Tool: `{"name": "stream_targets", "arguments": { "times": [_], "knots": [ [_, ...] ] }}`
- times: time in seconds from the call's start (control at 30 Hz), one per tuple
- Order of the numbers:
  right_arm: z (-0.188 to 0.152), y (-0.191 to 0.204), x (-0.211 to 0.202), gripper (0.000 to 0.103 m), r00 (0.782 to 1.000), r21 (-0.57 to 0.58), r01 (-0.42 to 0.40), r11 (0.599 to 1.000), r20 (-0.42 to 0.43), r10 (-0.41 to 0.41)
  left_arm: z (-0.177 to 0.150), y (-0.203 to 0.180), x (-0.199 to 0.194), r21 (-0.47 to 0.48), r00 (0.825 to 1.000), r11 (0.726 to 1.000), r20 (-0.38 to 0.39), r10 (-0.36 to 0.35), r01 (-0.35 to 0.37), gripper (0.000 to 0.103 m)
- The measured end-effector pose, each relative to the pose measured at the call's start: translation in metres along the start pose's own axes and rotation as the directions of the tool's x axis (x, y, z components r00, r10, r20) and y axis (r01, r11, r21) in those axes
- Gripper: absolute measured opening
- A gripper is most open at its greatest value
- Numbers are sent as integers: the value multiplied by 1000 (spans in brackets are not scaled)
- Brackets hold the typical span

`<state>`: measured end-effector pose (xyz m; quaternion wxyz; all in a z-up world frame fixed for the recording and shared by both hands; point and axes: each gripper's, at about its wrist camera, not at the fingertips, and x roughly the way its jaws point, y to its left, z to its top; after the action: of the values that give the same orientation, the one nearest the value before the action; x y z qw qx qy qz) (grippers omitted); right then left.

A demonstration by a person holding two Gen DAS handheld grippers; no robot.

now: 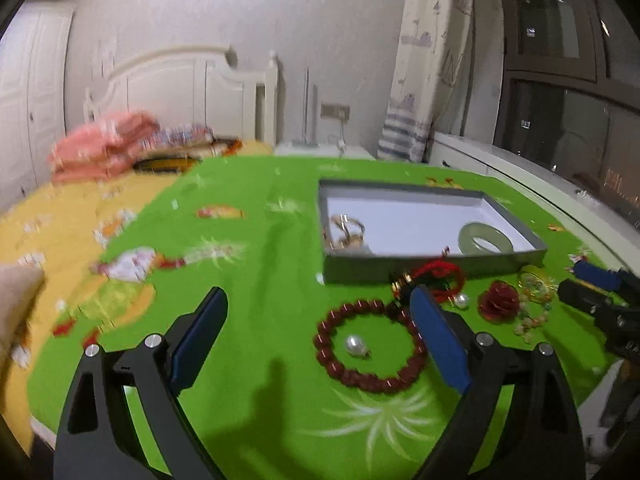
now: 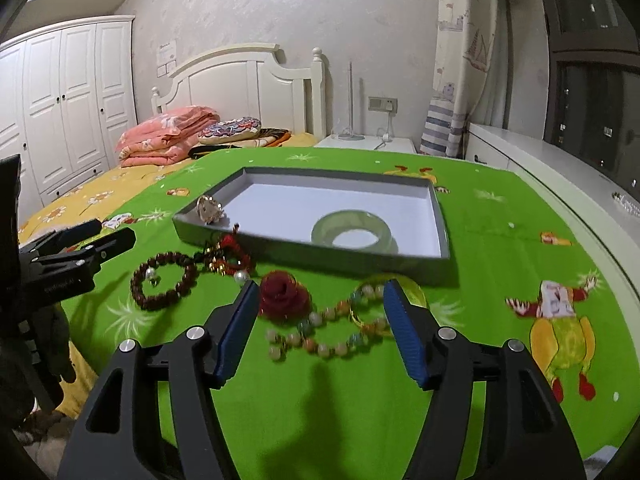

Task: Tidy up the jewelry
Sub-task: 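Lift both open tools out of the tray back toward the jewelry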

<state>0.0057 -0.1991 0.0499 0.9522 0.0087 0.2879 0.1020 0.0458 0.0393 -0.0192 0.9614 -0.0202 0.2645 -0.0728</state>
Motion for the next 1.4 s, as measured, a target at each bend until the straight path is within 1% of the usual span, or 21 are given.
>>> {"name": "stream_targets", "arguments": {
  "times": [0.03,0.1,0.17,0.2,0.27,0.33,0.43,0.47,0.5,0.53,0.6,0.67,0.73,0.8,0.97,1.07,1.2,1.27,1.33,1.37,1.4],
  "knots": [
    [-1,-1,-1,61,1000,4,-2,1000,2,2,-2,1,2,-9,1000,1000,-19,0,0,90],
    [-5,-4,-2,61,1000,13,-1,1000,6,1,-5,2,5,3,999,1000,-34,13,-13,90],
    [-8,-9,-4,61,1000,25,3,1000,5,-3,-8,1,7,19,999,1000,-48,8,-7,90],
    [-9,-11,-4,61,1000,29,4,1000,4,-4,-10,2,8,19,999,1000,-48,10,-9,90],
    [-13,-14,-4,61,1000,33,9,999,-4,-9,-12,3,9,10,999,1000,-42,4,-4,95],
    [-16,-18,-3,61,1000,40,24,999,-9,-24,-14,3,11,11,999,1000,-40,9,-9,95],
    [-18,-23,2,61,999,63,21,998,-36,-19,-15,3,13,15,999,1000,-34,13,-12,95],
    [-19,-24,4,60,999,68,14,998,-46,-11,-16,3,12,14,999,1000,-28,15,-15,96],
    [-20,-24,6,55,998,76,-1,997,-63,6,-17,2,12,16,1000,1000,-25,17,-17,96],
    [-21,-23,9,54,997,83,-11,997,-80,17,-17,2,12,20,1000,1000,-24,18,-17,96],
    [-22,-22,13,47,995,95,-20,995,-99,30,-19,0,11,29,1000,999,-16,20,-19,96],
    [-24,-21,18,44,993,107,-16,994,-117,29,-21,-3,10,41,1000,999,-3,31,-31,97],
    [-26,-20,22,44,992,121,-13,993,-125,28,-23,-6,9,59,999,997,12,48,-49,97],
    [-27,-20,26,42,992,130,3,992,-124,13,-25,-7,9,68,999,996,15,50,-51,97],
    [-19,-18,36,41,992,173,28,985,-124,-6,-30,-6,11,74,999,997,3,34,-34,97],
    [-16,-11,41,41,991,171,65,983,-130,-43,-33,-6,11,74,1000,997,-2,29,-28,97],
    [-17,-16,42,42,992,232,37,972,-123,-9,-35,-5,12,75,1000,997,-4,26,-26,97],
    [-17,-18,41,41,993,241,37,970,-122,-8,-36,-5,12,70,1000,997,-2,27,-27,98],
    [-17,-19,41,38,993,262,48,964,-119,-17,-37,-5,13,66,1000,997,-3,25,-25,98],
    [-17,-19,41,30,992,264,62,963,-120,-31,-37,-4,13,67,1000,997,-2,25,-25,98],
    [-18,-18,40,21,992,258,83,963,-115,-55,-36,-4,13,67,1000,997,-2,25,-25,98]
  ]
}}
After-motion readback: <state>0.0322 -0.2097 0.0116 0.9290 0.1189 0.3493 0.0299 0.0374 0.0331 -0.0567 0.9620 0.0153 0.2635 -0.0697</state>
